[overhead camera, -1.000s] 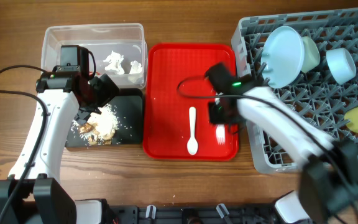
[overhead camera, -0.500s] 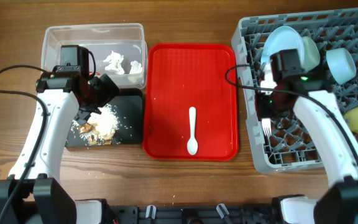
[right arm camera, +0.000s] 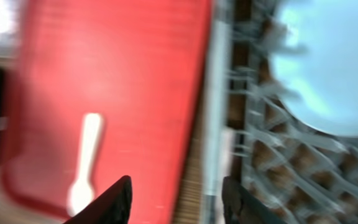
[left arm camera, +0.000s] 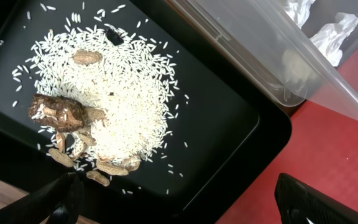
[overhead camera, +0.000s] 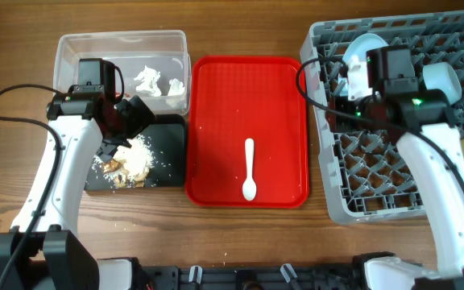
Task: Sort waste into correct bins and load items into the dishwasher rack
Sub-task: 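Reach the right gripper to the white spoon and grasp it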
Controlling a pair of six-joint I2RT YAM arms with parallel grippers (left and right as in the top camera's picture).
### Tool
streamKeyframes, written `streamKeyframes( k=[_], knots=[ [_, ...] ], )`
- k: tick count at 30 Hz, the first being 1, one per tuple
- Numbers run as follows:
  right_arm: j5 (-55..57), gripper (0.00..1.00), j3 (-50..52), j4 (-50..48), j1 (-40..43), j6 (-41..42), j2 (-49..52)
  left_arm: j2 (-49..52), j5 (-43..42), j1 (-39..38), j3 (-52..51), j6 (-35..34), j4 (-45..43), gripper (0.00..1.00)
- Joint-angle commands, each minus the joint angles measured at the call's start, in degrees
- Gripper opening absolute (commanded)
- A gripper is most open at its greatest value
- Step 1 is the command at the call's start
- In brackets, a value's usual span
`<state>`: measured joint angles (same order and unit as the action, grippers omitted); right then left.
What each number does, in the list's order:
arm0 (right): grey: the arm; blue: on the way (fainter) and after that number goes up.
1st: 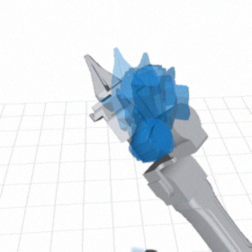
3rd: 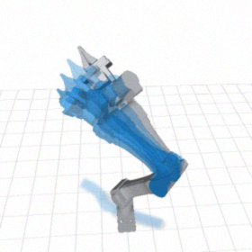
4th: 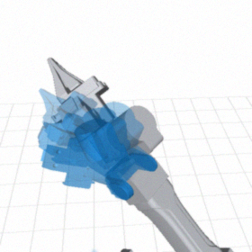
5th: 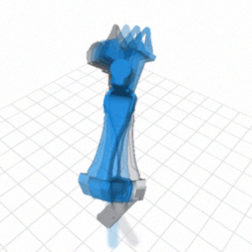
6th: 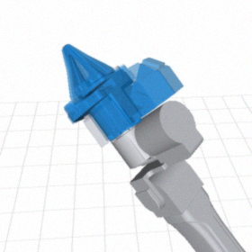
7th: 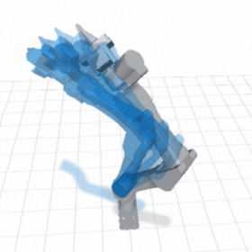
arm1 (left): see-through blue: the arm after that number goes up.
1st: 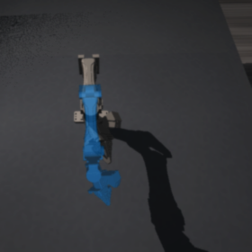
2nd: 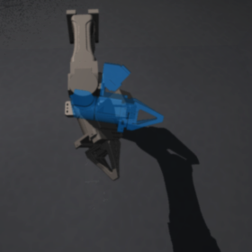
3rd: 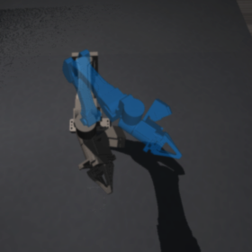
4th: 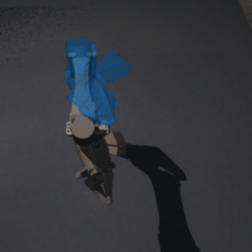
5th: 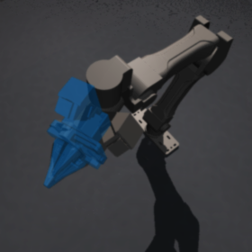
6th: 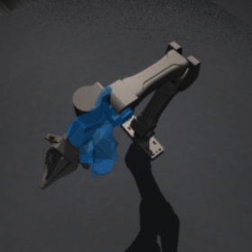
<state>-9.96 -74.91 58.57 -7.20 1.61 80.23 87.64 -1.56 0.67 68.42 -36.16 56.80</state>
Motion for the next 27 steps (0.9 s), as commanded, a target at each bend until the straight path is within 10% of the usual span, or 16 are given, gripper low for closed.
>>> streamKeyframes(
  k=[1,22,27],
  knots=[
    [-9.1,0.50,-0.4,0.4,-4.9,2.6,1.0,-0.6,-0.3,0.2,0.3,-0.3,0.0,1.00],
    [2.0,0.48,-0.4,-5.4,-31.6,32.6,37.3,-0.6,-0.3,0.2,0.3,-0.3,0.0,1.00],
    [3.2,0.15,-0.4,-5.4,-31.6,33.0,38.2,-0.6,-0.3,0.2,0.3,-0.3,0.0,1.00]
  ],
)
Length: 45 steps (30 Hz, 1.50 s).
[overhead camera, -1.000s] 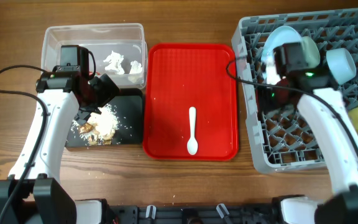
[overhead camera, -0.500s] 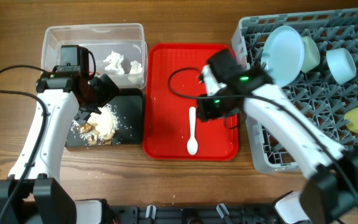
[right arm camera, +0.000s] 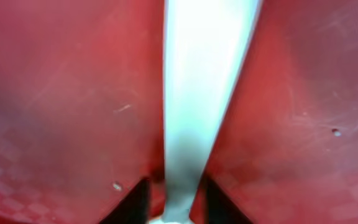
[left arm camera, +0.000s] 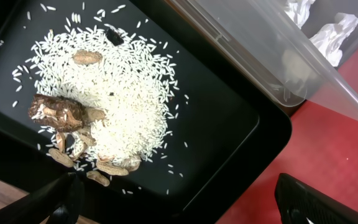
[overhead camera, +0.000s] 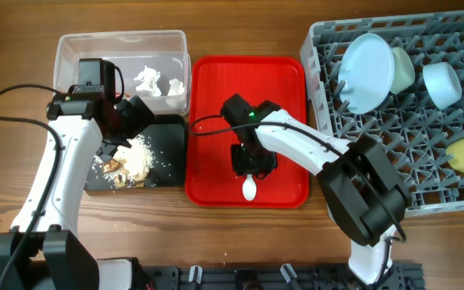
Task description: Sort waste into correct bins and load items into the dishwasher rack
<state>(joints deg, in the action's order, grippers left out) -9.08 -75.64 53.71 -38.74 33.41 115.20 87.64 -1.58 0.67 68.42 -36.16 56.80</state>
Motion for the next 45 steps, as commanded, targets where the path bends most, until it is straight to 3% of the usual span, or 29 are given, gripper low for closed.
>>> streamKeyframes(
  k=[1,3,8,12,16,21,27,34,37,38,39,41,43,45],
  knots=[
    [2.5,0.10,0.3,-0.4,0.1,1.1,3.1,-0.6,-0.3,0.2,0.3,-0.3,0.0,1.00],
    [2.9,0.04,0.3,0.0,0.6,0.3,2.6,-0.6,-0.3,0.2,0.3,-0.3,0.0,1.00],
    [3.1,0.04,-1.2,2.5,5.4,-5.8,-6.8,-0.6,-0.3,0.2,0.3,-0.3,0.0,1.00],
    [3.3,0.04,-1.9,2.5,13.5,-17.3,-22.7,-0.6,-0.3,0.2,0.3,-0.3,0.0,1.00],
    [6.1,0.04,-1.9,3.7,21.8,-26.6,-31.5,-0.6,-0.3,0.2,0.3,-0.3,0.0,1.00],
    [10.3,0.04,0.0,7.2,31.0,-37.1,-30.5,-0.6,-0.5,-1.0,0.3,-0.3,-0.2,1.00],
    [12.0,0.06,3.7,7.8,32.5,-37.7,-23.5,-0.6,-0.5,-3.2,0.3,-0.3,-1.1,1.00],
    [12.1,0.22,3.2,7.6,32.5,-35.4,-20.8,-0.6,-0.5,-4.6,0.3,0.0,-1.1,1.00],
    [12.1,0.27,1.0,7.5,32.5,-33.2,-22.5,-0.6,-0.5,-6.4,0.3,3.6,-2.1,1.00],
    [11.8,0.33,0.3,7.1,32.5,-33.2,-23.4,-0.6,-0.5,-7.3,0.3,4.9,-2.6,1.00],
    [11.6,0.56,-0.3,6.5,32.5,-33.2,-24.5,-0.6,-0.5,-8.1,0.3,6.1,-3.0,1.00],
    [10.5,0.74,-1.4,3.4,32.5,-33.4,-27.2,-0.6,-0.5,-10.0,0.3,7.5,-4.3,1.00],
    [8.2,0.83,-1.5,-0.3,32.5,-33.4,-29.3,-0.6,-0.7,-11.5,0.3,9.4,-6.2,1.00],
    [5.8,0.83,-1.5,-2.5,32.6,-33.3,-30.5,-0.6,-0.7,-12.9,0.3,13.2,-7.9,1.00]
  ],
)
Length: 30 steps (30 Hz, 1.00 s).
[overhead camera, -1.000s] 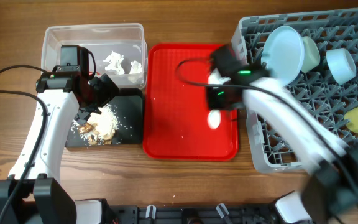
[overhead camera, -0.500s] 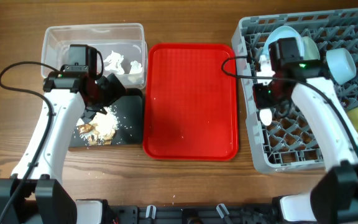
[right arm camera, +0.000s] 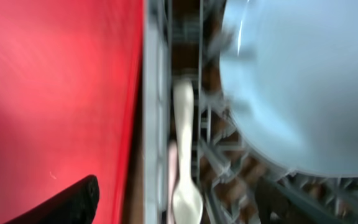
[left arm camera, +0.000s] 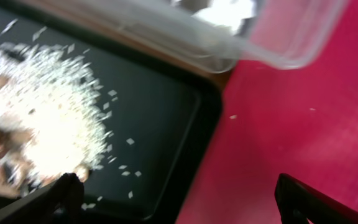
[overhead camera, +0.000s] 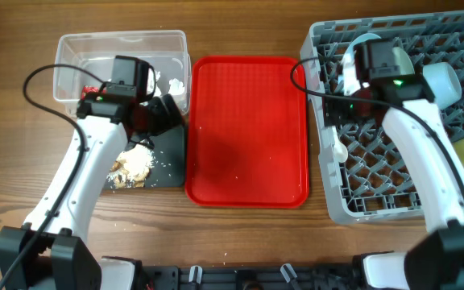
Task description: Sort waste into correct bins and load items into the dishwasher rack
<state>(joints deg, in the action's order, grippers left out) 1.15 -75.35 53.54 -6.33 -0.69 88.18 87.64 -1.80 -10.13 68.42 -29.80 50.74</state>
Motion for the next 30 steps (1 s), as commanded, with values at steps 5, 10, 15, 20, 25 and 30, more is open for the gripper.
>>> streamKeyframes(
  k=[5,10,15,20,25,30],
  knots=[
    [-12.5,0.83,-1.8,1.6,0.9,4.5,-3.8,-0.6,-0.7,-2.7,0.3,11.0,2.1,1.00],
    [-14.3,0.82,-0.3,6.3,1.3,6.4,-7.3,-1.3,-1.0,-2.7,0.1,11.0,12.7,1.00],
    [-12.6,0.88,7.0,2.3,1.3,6.4,-20.8,-13.0,-1.6,-2.9,-6.4,11.4,9.2,1.00],
    [-13.4,0.99,20.1,-6.3,1.3,3.9,-39.3,-33.9,-1.5,-2.9,-20.1,11.4,-0.6,1.00],
    [-12.8,1.00,26.2,-4.6,1.3,4.0,-53.1,-49.2,-1.1,-2.9,-26.3,11.4,-3.3,1.00],
    [-12.8,1.00,26.2,-2.9,1.3,3.9,-53.3,-52.4,-1.1,-2.9,-26.3,11.4,-3.0,1.00]
  ],
)
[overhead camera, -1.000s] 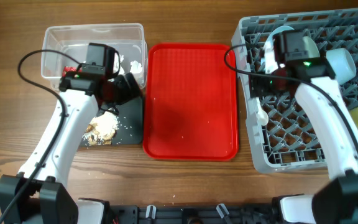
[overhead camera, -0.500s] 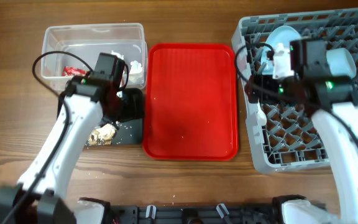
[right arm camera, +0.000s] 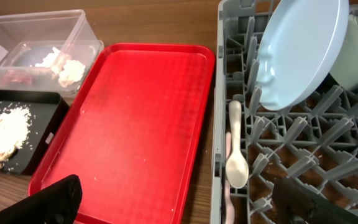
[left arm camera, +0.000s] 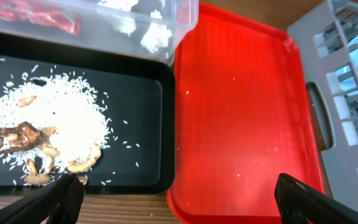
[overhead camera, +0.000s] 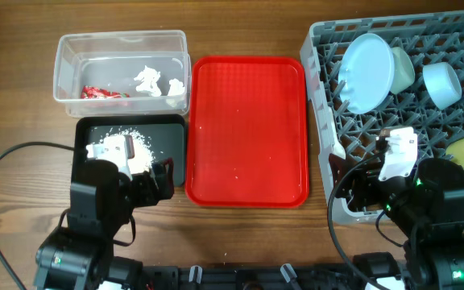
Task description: Sort waste into correct bins and load items into the dishwasher rack
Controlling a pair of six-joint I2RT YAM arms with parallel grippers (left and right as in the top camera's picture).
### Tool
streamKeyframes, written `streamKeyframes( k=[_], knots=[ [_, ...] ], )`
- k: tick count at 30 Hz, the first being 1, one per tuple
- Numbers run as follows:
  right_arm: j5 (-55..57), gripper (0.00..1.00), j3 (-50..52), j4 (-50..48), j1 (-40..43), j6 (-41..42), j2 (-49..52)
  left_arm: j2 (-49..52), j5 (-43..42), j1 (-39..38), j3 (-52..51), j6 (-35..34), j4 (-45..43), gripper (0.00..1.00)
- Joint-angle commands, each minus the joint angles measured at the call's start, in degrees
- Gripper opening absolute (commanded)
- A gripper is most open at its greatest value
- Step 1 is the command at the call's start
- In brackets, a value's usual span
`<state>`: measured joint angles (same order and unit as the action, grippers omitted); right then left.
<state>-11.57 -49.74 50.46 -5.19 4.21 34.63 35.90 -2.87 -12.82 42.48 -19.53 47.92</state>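
Note:
The white spoon (right arm camera: pixel 236 149) lies in the left column of the grey dishwasher rack (overhead camera: pixel 457 201), below the pale blue plate (overhead camera: pixel 366 60). The red tray (overhead camera: pixel 248 80) holds only a few rice grains. Rice and peanut scraps (left arm camera: pixel 55 134) sit in the black tray (left arm camera: pixel 135 112). White tissue (overhead camera: pixel 147 80) and a red wrapper (overhead camera: pixel 99 93) are in the clear bin (overhead camera: pixel 63 48). My left gripper (left arm camera: pixel 179 202) is open and empty at the near table edge, by the black tray. My right gripper (right arm camera: pixel 185 205) is open and empty over the rack's near-left corner.
The rack also carries a pale green bowl (overhead camera: pixel 403 68), a white cup (overhead camera: pixel 441 84) and a yellow item. Bare wood (overhead camera: pixel 248 24) runs behind the tray and bins. Both arm bases stand at the near edge.
Both arms have drawn back to the near edge of the table. The left one was over the black tray by the bin, the right one over the rack's left side. The spoon stays in the rack.
The spoon first lay on the red tray while my right gripper was over the rack and my left over the black tray. Then my right gripper was down on the spoon. Later the tray was bare and the spoon lay in the rack. Now both arms are back and open.

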Motion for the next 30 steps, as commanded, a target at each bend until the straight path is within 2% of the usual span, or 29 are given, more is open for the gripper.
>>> streamKeyframes(
  k=[1,11,16,20,25,28,30],
  knots=[
    [-0.1,1.00,0.6,0.1,0.1,-1.0,0.5,-0.6,0.0,-0.2,-0.3,1.1,-0.2,1.00],
    [-0.1,1.00,0.6,0.1,0.1,-1.0,3.4,-0.6,0.0,-0.2,-0.3,1.1,-0.2,1.00],
    [1.7,1.00,1.1,-2.5,0.1,-3.1,-1.0,-0.6,0.0,-0.2,-0.3,1.1,-0.2,1.00],
    [1.6,1.00,8.0,-13.5,0.1,-4.2,-10.3,-0.6,0.0,-0.2,-0.3,1.1,-0.2,1.00],
    [-0.8,1.00,28.0,-37.8,0.1,-4.2,-28.4,-0.6,0.0,-0.2,-0.3,1.1,-0.2,1.00],
    [2.8,1.00,36.9,-47.2,0.1,-4.0,-34.4,-0.6,0.0,-0.2,-0.3,1.1,-0.2,1.00],
    [4.5,1.00,42.1,-53.5,0.1,-4.0,-34.4,-0.6,0.0,-0.2,-0.3,1.1,-0.2,1.00]
  ],
)
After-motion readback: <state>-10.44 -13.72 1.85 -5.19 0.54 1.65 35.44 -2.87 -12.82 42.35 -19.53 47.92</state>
